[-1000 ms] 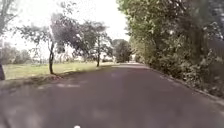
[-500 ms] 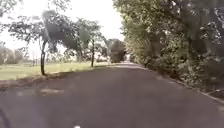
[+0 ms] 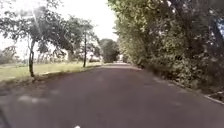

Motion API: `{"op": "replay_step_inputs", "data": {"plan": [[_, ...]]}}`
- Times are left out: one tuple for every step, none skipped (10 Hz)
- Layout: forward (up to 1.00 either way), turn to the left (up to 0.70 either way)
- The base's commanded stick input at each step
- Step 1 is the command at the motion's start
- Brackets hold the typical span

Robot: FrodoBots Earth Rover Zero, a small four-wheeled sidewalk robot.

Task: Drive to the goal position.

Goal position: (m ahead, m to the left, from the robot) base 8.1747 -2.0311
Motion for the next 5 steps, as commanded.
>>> {"op": "replay_step_inputs", "data": {"plan": [[1.00, -0.07], [1.00, -0.07], [1.00, -0.07], [1.00, -0.07], [1.00, -0.06]]}}
